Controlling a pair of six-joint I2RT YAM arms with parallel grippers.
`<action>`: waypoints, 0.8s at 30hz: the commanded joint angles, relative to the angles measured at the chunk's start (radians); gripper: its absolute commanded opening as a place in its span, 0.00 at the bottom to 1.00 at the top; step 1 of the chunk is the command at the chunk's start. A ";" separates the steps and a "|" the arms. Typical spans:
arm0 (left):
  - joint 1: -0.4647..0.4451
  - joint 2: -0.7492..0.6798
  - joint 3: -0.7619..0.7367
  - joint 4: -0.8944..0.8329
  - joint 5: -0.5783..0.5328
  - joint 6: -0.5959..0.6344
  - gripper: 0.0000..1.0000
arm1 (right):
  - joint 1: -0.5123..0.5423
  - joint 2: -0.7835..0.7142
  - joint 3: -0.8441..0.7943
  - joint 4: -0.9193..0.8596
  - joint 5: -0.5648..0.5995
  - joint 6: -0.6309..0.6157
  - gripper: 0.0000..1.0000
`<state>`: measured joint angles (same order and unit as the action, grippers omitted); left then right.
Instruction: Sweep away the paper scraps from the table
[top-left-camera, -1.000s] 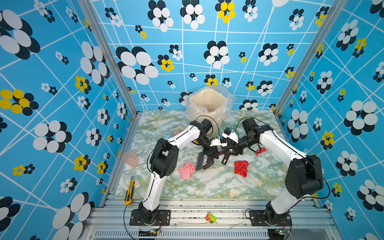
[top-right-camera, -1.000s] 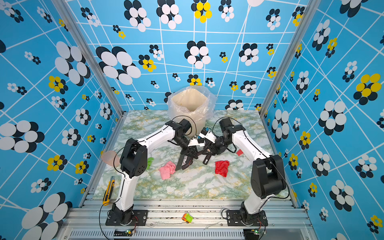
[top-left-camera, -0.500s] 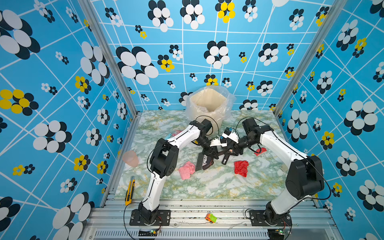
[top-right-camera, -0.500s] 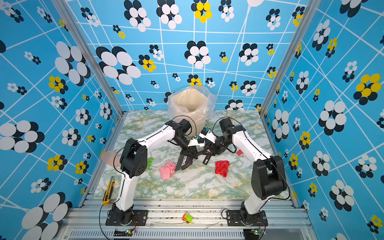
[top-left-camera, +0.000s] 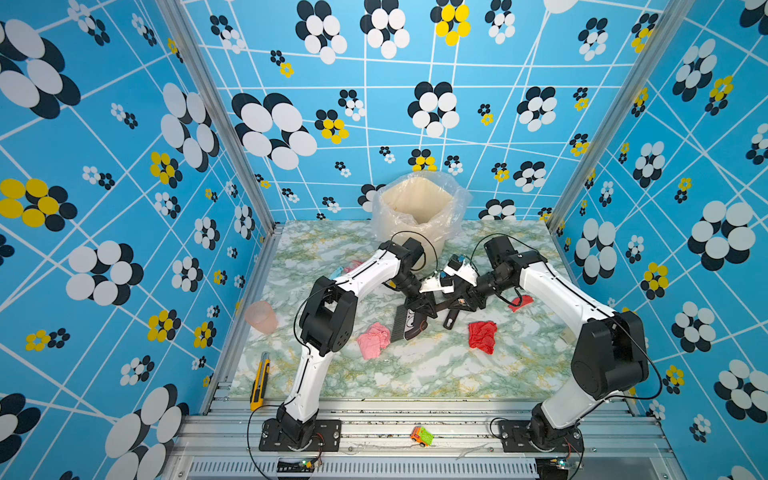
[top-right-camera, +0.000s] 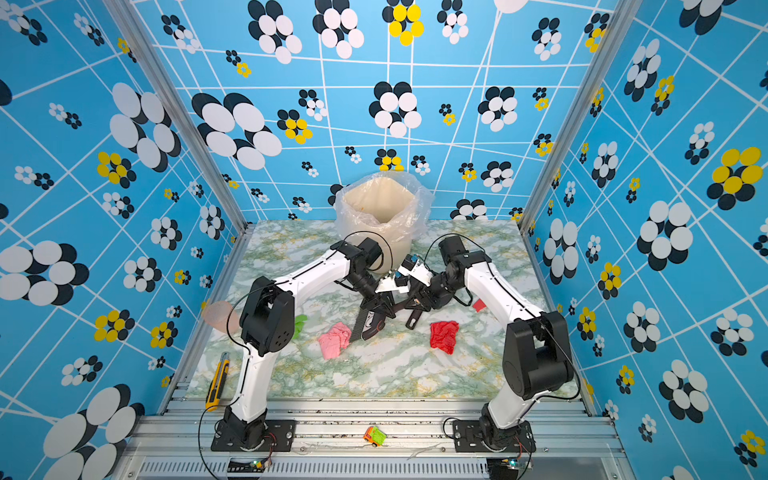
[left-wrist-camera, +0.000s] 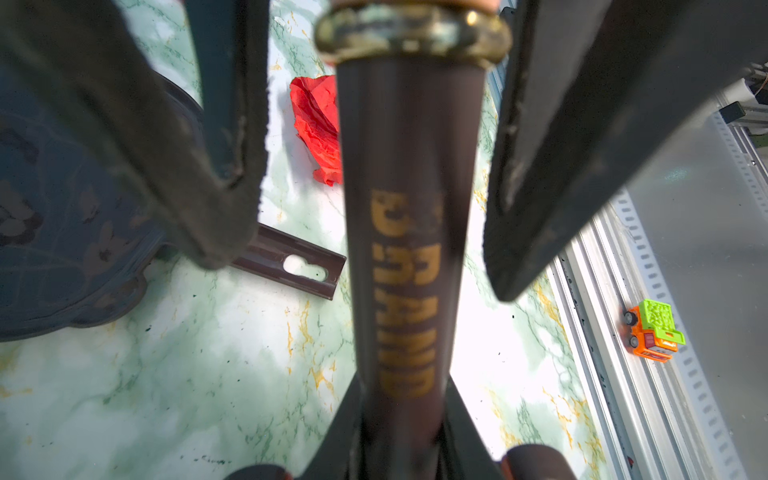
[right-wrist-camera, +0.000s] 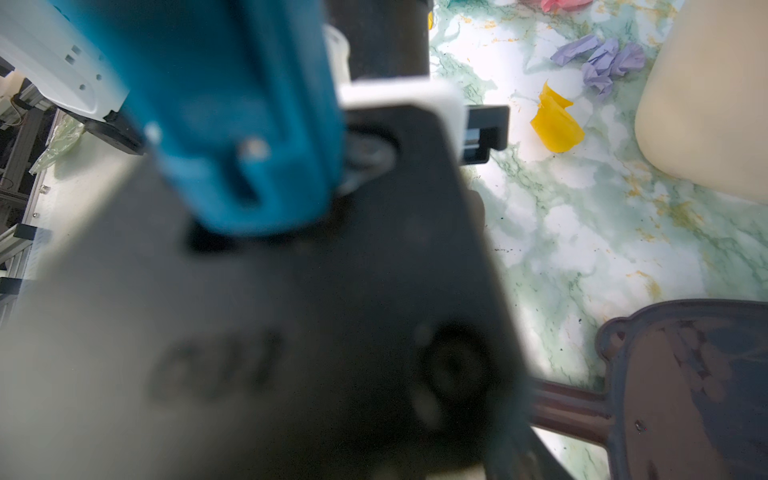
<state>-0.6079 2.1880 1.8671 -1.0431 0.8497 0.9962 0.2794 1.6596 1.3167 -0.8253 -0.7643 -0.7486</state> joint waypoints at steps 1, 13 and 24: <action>0.002 -0.038 0.009 0.020 0.083 0.020 0.00 | 0.012 -0.006 -0.026 -0.013 0.037 0.000 0.40; 0.003 -0.051 0.007 0.015 0.085 0.023 0.00 | 0.010 -0.002 -0.032 -0.017 0.037 -0.007 0.41; 0.004 -0.064 0.009 0.013 0.092 0.023 0.00 | 0.012 -0.001 -0.039 -0.013 0.031 -0.008 0.46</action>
<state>-0.6075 2.1880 1.8656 -1.0435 0.8497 0.9962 0.2794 1.6592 1.3056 -0.8055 -0.7654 -0.7486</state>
